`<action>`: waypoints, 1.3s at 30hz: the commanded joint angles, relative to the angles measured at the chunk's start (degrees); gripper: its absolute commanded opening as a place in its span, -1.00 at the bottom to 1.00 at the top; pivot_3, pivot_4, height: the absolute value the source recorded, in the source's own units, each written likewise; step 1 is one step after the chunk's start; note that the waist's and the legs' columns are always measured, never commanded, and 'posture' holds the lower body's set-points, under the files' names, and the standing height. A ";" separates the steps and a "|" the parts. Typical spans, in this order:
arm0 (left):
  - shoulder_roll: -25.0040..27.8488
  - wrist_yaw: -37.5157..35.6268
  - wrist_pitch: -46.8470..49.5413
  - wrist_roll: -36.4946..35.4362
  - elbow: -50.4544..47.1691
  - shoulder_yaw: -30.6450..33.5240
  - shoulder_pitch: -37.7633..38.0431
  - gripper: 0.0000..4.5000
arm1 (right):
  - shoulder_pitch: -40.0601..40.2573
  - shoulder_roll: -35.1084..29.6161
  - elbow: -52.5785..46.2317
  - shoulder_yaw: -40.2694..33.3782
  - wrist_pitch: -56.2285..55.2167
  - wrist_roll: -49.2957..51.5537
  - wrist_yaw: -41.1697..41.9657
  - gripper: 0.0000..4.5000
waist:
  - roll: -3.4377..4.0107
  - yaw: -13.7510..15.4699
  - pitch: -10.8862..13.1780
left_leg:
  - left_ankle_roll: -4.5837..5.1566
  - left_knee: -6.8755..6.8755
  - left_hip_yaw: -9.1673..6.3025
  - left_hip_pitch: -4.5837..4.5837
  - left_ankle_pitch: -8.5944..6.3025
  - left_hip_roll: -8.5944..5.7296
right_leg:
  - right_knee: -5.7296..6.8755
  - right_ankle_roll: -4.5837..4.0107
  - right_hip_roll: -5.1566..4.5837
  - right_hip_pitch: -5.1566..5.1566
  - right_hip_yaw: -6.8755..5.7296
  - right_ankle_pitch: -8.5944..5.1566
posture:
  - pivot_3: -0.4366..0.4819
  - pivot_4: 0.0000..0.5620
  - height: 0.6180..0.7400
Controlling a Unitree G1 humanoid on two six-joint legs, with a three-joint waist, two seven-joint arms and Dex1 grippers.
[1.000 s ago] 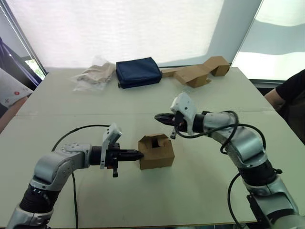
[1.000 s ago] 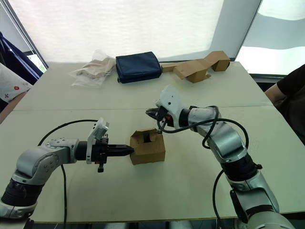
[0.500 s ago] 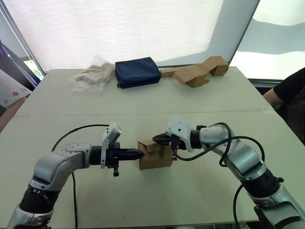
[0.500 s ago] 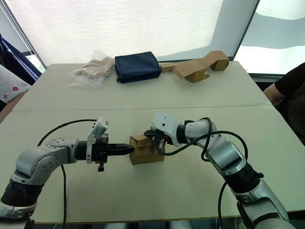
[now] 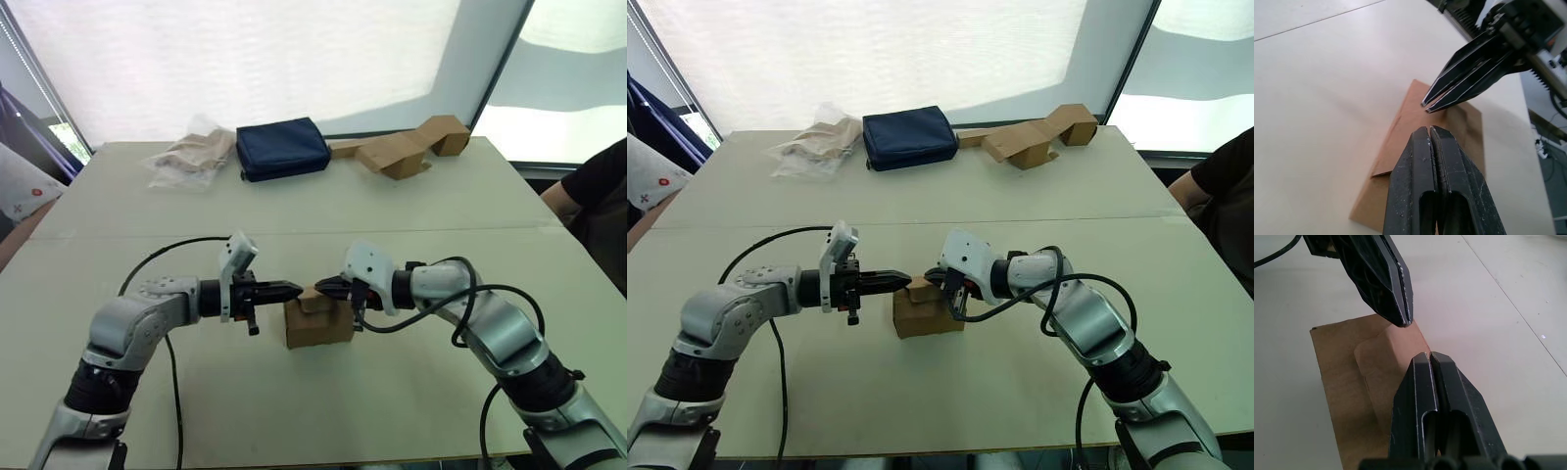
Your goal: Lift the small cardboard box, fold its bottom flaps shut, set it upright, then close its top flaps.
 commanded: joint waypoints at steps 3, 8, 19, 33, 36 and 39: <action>-1.11 -0.50 -2.14 1.48 -0.09 -1.29 -0.57 -0.99 | 0.49 0.30 -3.34 -0.88 0.10 0.25 -0.57 -1.00 | 0.00 0.04 0.00 | 0.00 0.00 0.01 -0.01 0.00 0.00 | 0.00 0.00 -0.02 0.00 0.00 0.00 | -0.05 -0.47 1.00; -1.14 -0.61 -3.15 2.66 -0.12 -1.66 0.01 -0.99 | 2.33 1.38 -5.45 -4.62 -0.89 4.76 0.60 -1.00 | 0.00 0.04 0.00 | 0.00 0.00 0.00 -0.01 0.00 0.00 | 0.00 0.00 -0.02 0.00 0.00 0.00 | -0.05 -0.47 1.00; -2.72 0.93 -2.41 0.93 -0.39 -0.19 -0.35 -0.99 | 7.64 -2.83 -7.30 -1.26 -3.54 3.01 3.12 -1.00 | 0.00 -0.08 0.00 | 0.00 0.00 -0.01 0.02 0.00 0.00 | -0.04 0.00 0.00 0.06 0.00 0.00 | -0.05 -0.47 1.00; -2.81 1.60 -1.76 0.15 -0.83 0.34 -0.02 -0.99 | 6.45 -2.51 -2.98 1.73 -7.29 -2.89 2.74 -1.00 | 0.00 0.07 0.00 | 0.00 0.00 -0.02 0.03 0.00 0.00 | -0.04 0.00 0.01 0.06 0.00 0.00 | -0.05 -0.47 1.00; -2.69 1.73 -1.68 -0.01 -0.88 0.45 -0.04 -0.99 | 6.20 -2.49 -2.29 2.28 -7.81 -4.00 2.61 -1.00 | 0.00 0.08 0.00 | 0.00 0.00 -0.02 0.03 0.00 0.00 | -0.03 0.00 0.01 0.06 0.00 0.00 | -0.05 -0.47 1.00; -2.69 1.75 -1.56 -0.08 -1.21 0.45 0.09 -0.99 | 5.88 -2.32 -1.58 2.63 -8.29 -5.11 2.43 -1.00 | 0.00 0.08 0.00 | -0.01 0.00 -0.01 0.03 0.00 0.00 | -0.04 0.00 0.01 0.07 0.00 0.00 | -0.05 -0.47 1.00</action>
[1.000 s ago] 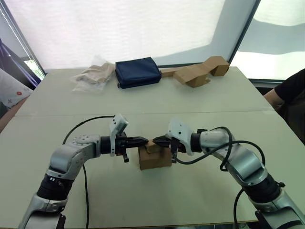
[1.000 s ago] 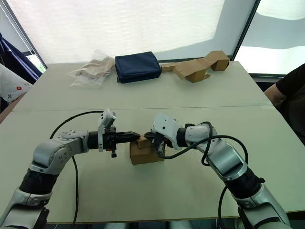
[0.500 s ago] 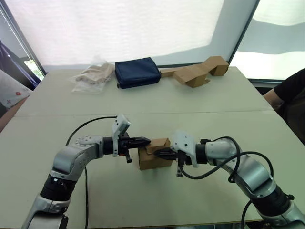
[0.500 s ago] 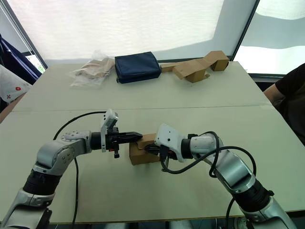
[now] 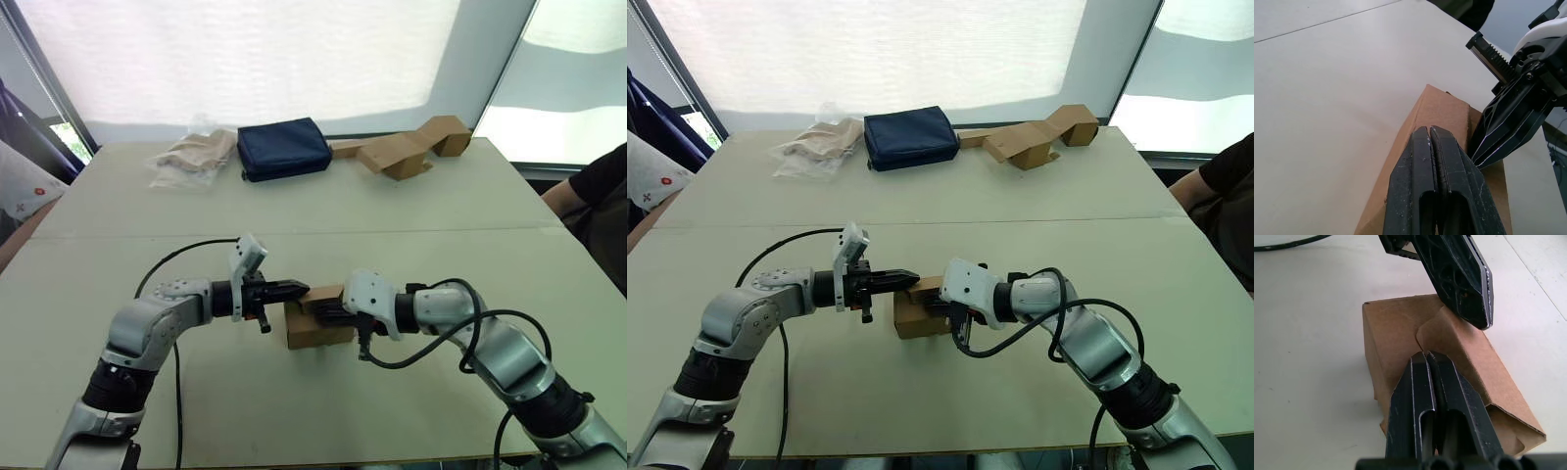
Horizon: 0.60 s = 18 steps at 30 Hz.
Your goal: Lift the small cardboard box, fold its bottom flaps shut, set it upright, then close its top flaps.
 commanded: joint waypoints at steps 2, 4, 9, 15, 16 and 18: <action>0.29 -0.26 -0.02 -0.75 -2.55 0.68 0.20 -0.99 | -0.85 0.44 0.63 0.37 -0.76 -1.79 -0.36 -1.00 | 0.00 0.01 0.00 | 0.00 0.00 0.00 0.00 0.00 0.00 | 0.00 0.00 0.00 0.00 0.00 0.00 | -0.05 -0.47 1.00; 0.86 -0.77 -0.40 -0.02 -3.40 -0.33 0.57 -0.99 | -1.00 0.64 0.61 0.29 -0.71 -1.76 -0.24 -1.00 | 0.00 -0.01 0.00 | 0.00 0.00 0.00 0.00 0.00 0.00 | 0.00 0.00 0.00 0.00 0.00 0.00 | -0.05 -0.47 1.00; 1.37 -1.17 -1.37 1.49 -4.26 -2.05 0.98 -0.99 | -1.23 1.99 0.33 -0.73 0.51 -0.13 -0.39 -1.00 | 0.00 0.00 0.00 | 0.00 0.00 0.00 0.00 0.00 0.00 | 0.00 0.00 -0.01 0.00 0.00 0.00 | -0.05 -0.47 1.00; 2.59 -2.19 -3.59 4.42 -4.00 -4.06 1.39 -0.99 | -0.91 2.18 -2.14 -2.28 3.69 2.96 0.53 -1.00 | 0.00 -0.02 0.00 | 0.00 0.00 0.00 0.00 0.00 0.01 | 0.00 0.00 0.00 0.01 0.00 0.00 | -0.05 -0.47 1.00; 2.73 -2.29 -3.83 4.65 -3.93 -4.24 1.46 -0.99 | -0.87 2.18 -2.37 -2.52 4.04 3.28 0.48 -1.00 | 0.00 -0.02 0.00 | 0.00 0.00 0.00 0.00 0.00 0.00 | 0.00 0.00 0.00 0.01 0.00 0.00 | -0.05 -0.47 1.00; 3.18 -2.62 -4.71 5.58 -3.65 -4.83 1.53 -0.99 | -0.67 2.02 -3.47 -4.45 5.49 5.56 0.83 -1.00 | 0.00 0.01 0.00 | 0.00 0.00 0.00 0.00 0.00 0.00 | 0.00 0.00 0.00 0.01 0.00 0.00 | -0.05 -0.47 1.00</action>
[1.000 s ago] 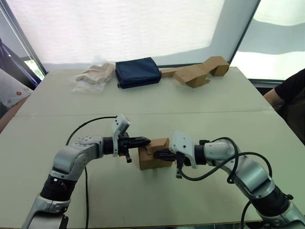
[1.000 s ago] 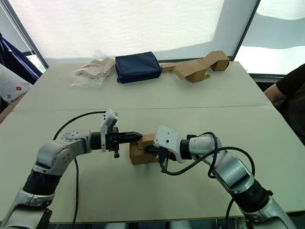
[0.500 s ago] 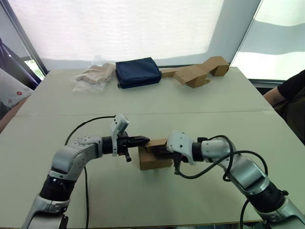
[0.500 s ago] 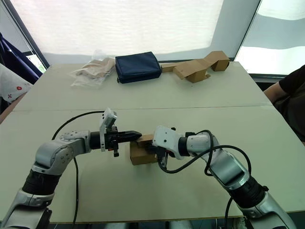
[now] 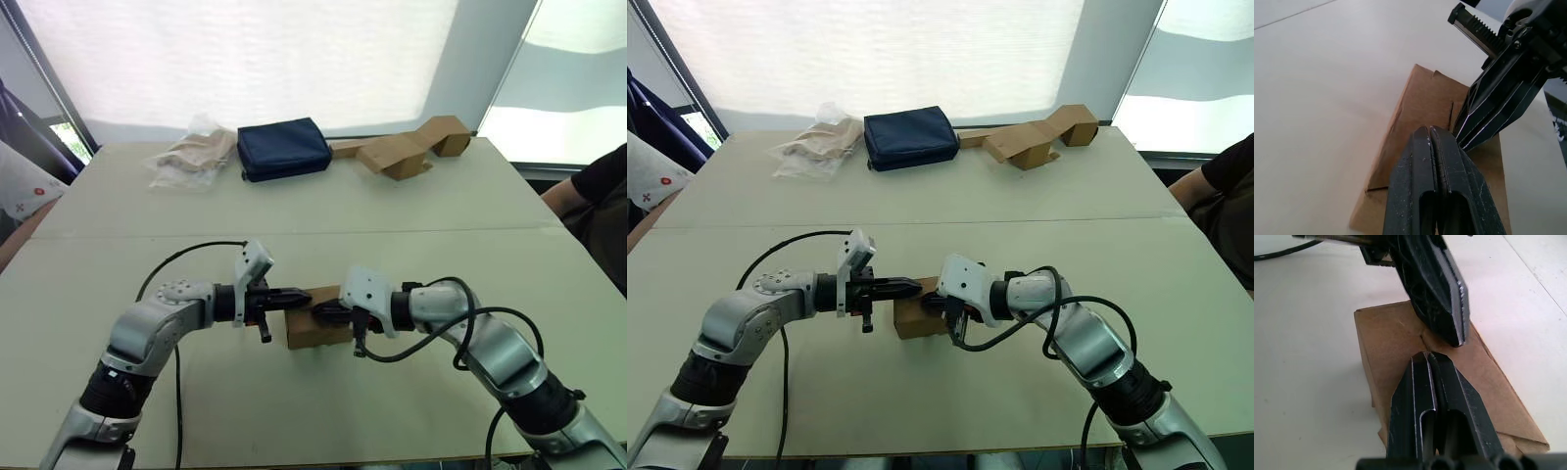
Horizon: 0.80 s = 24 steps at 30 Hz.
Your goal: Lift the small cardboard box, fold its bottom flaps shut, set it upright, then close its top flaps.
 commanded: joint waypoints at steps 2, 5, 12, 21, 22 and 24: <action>0.99 -0.83 -1.81 1.76 -0.89 -0.64 0.23 -0.99 | -0.12 0.04 -4.13 -6.08 2.83 5.52 0.55 -1.00 | 0.00 0.03 0.00 | 0.00 0.00 0.00 0.00 0.00 0.00 | 0.00 0.00 0.00 0.00 0.00 0.00 | -0.05 -0.47 1.00; 0.08 0.20 0.03 -1.13 -1.37 2.44 -0.79 -0.99 | -0.52 0.74 -3.90 -9.30 4.04 7.86 -0.54 -1.00 | 0.00 0.02 0.00 | 0.00 0.00 0.00 0.00 0.00 0.00 | -0.01 0.00 0.00 0.01 0.00 0.00 | -0.05 -0.47 1.00; 0.90 2.08 3.78 -5.09 -5.32 6.34 -1.87 -0.99 | -1.15 0.73 -1.48 -12.09 3.63 8.77 -2.75 -1.00 | 0.00 -0.07 0.00 | 0.00 0.00 0.00 0.00 0.00 0.00 | -0.01 0.00 0.00 0.01 0.00 0.00 | -0.05 -0.47 1.00; 0.32 3.98 2.93 -2.36 -6.82 2.48 -0.69 -0.99 | -2.00 0.84 1.45 -7.27 0.62 5.34 -2.97 -1.00 | 0.00 -0.05 0.00 | 0.00 -0.01 0.00 0.00 0.00 0.00 | -0.01 0.00 0.00 0.00 0.01 0.00 | -0.05 -0.47 1.00; 0.56 3.90 2.48 -1.60 -6.90 1.77 -0.28 -0.99 | -2.01 0.70 1.70 -6.74 0.37 4.94 -2.83 -1.00 | 0.00 -0.03 0.00 | 0.00 -0.01 0.00 0.00 0.00 0.00 | -0.01 0.00 0.00 0.00 0.01 0.00 | -0.05 -0.47 1.00; 1.11 3.60 1.55 -0.31 -6.99 0.50 0.53 -0.99 | -1.92 0.23 2.24 -5.63 -0.22 3.99 -2.55 -1.00 | 0.00 -0.09 0.00 | 0.00 -0.01 0.00 0.00 0.00 0.00 | -0.01 0.00 0.00 0.00 0.01 0.00 | -0.05 -0.47 1.00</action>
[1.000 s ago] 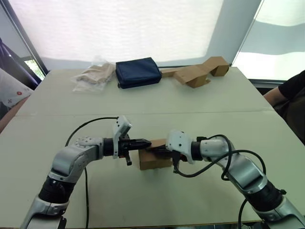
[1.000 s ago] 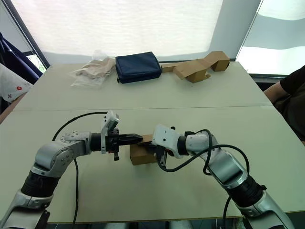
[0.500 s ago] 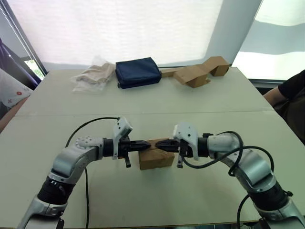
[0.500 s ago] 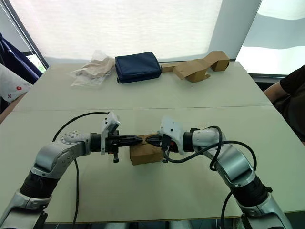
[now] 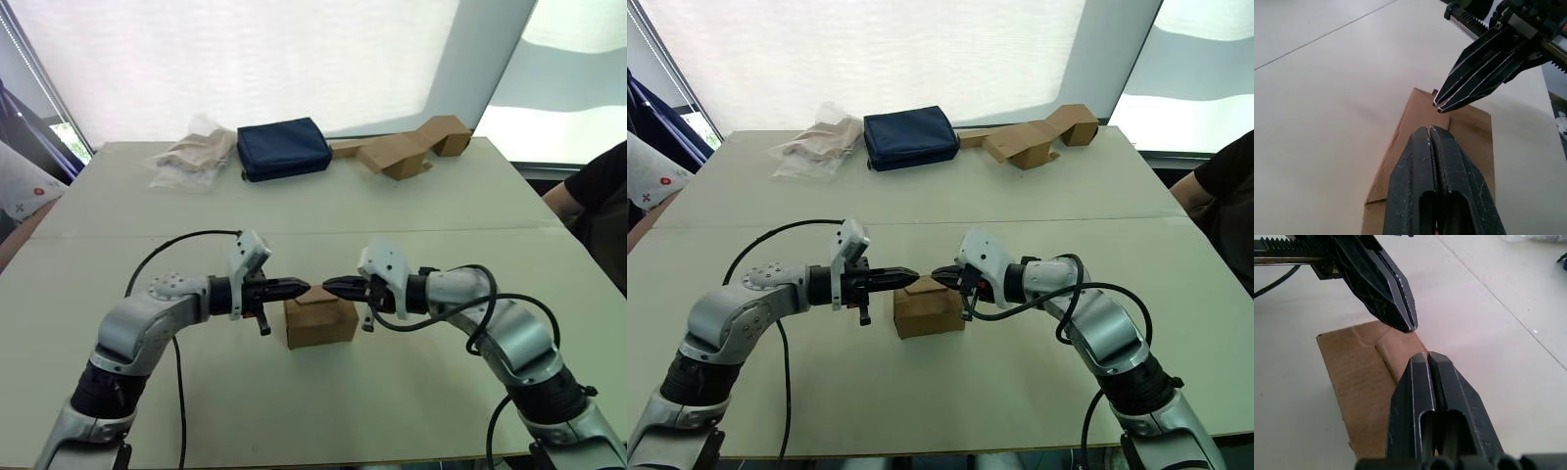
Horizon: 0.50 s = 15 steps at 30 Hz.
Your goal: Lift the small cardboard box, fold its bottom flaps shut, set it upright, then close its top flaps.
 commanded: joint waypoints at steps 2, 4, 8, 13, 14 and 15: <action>1.02 -0.46 -2.79 2.83 -1.46 -1.97 1.46 -0.99 | -0.34 -0.66 -0.18 1.33 -1.37 -1.65 0.76 -1.00 | 0.00 0.02 0.00 | 0.00 0.00 0.00 0.00 0.00 0.00 | 0.00 0.00 0.00 0.00 0.00 0.00 | -0.05 -0.47 1.00; 1.28 -0.60 -3.69 3.91 -0.66 -2.63 1.99 -0.99 | 0.06 -0.63 -0.14 1.74 -1.50 -2.02 0.85 -1.00 | 0.00 0.06 0.00 | 0.00 -0.01 0.00 0.00 0.00 0.00 | 0.00 0.00 0.00 -0.01 0.00 0.00 | -0.05 -0.47 1.00; 0.85 -0.73 -4.02 4.11 -0.29 -2.49 2.34 -0.99 | 0.19 -0.23 0.09 2.25 -1.54 -2.51 0.55 -1.00 | 0.00 0.05 0.00 | 0.00 -0.01 0.01 0.00 0.00 0.00 | 0.00 0.00 0.00 0.00 0.00 0.00 | -0.05 -0.47 1.00; 0.46 -0.66 -4.22 4.11 -0.11 -2.22 2.47 -0.99 | 0.52 -0.44 0.26 2.83 -1.57 -3.25 0.53 -1.00 | 0.00 0.06 0.00 | 0.00 0.00 0.00 0.00 0.00 0.00 | 0.00 0.00 0.00 0.00 0.00 0.00 | -0.05 -0.47 1.00; 0.42 -0.63 -4.31 4.13 -0.04 -2.13 2.47 -0.99 | 0.59 -0.53 0.39 2.95 -1.71 -3.57 0.57 -1.00 | 0.00 0.06 0.00 | 0.00 0.00 0.01 0.00 0.00 0.00 | 0.00 0.00 0.00 0.00 0.00 0.00 | -0.05 -0.47 1.00; 0.40 -0.62 -4.39 4.16 0.02 -2.04 2.47 -0.99 | 0.65 -0.56 0.50 2.98 -1.76 -3.77 0.61 -1.00 | 0.00 0.06 0.00 | 0.00 0.00 0.01 0.00 0.00 0.00 | 0.00 0.00 0.00 0.00 0.00 0.00 | -0.05 -0.47 1.00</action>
